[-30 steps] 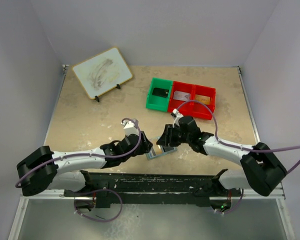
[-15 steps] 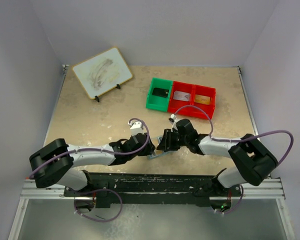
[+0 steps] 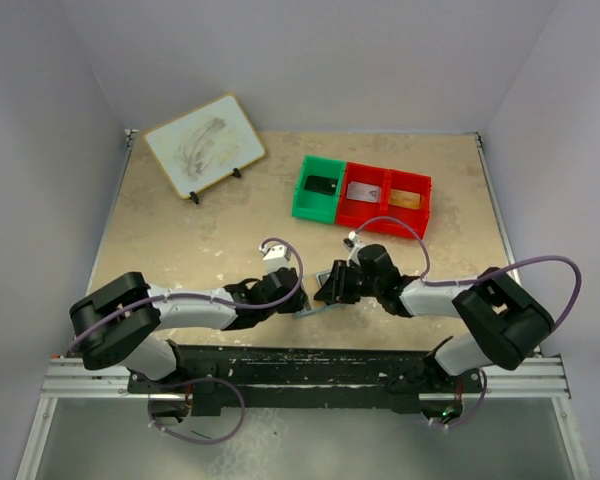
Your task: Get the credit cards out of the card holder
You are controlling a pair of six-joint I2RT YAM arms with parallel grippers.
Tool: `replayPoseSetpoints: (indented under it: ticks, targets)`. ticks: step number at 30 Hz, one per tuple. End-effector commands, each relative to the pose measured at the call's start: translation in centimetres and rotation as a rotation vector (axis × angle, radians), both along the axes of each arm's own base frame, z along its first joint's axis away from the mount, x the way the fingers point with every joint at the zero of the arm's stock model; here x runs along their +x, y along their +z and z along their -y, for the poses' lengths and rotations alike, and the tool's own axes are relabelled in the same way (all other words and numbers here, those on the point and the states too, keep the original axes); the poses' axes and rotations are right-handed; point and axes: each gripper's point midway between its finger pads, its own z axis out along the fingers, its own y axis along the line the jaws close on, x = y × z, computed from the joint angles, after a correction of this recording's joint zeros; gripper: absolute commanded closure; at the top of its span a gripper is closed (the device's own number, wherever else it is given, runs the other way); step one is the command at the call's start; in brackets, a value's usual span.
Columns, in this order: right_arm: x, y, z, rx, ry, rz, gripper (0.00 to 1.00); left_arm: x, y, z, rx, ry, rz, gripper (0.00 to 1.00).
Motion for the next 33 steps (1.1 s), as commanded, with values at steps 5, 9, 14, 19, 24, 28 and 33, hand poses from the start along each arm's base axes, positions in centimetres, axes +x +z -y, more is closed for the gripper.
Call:
replayPoseSetpoints:
  ticks: [5, 9, 14, 19, 24, 28, 33]
  targets:
    - [-0.3, 1.0, -0.3, 0.139, -0.073, -0.028, 0.7, -0.2, -0.8, -0.9, 0.109, -0.032, -0.004, 0.84]
    - [0.0, 1.1, -0.3, 0.144, -0.076, -0.026, 0.7, -0.1, -0.8, -1.5, 0.141, -0.029, 0.001, 0.85]
    - [0.2, 1.5, -0.4, 0.172, -0.061, -0.019, 0.75, -0.2, -1.0, -1.6, 0.144, -0.032, -0.004, 0.86]
    - [0.3, 1.0, -0.7, 0.163, -0.038, -0.034, 0.86, -0.3, -1.0, -1.5, 0.143, -0.036, -0.007, 0.87]
    - [0.2, 0.7, -0.7, 0.165, -0.038, -0.044, 0.95, -0.3, -1.0, -1.6, 0.153, -0.039, -0.007, 0.88]
    - [0.6, 0.7, -0.2, 0.142, -0.058, -0.031, 1.0, -0.5, -1.1, -2.1, 0.185, -0.046, -0.014, 0.88]
    - [1.3, 0.4, 1.1, 0.086, -0.1, -0.017, 1.0, -0.6, -1.3, -2.5, 0.206, -0.048, -0.016, 0.89]
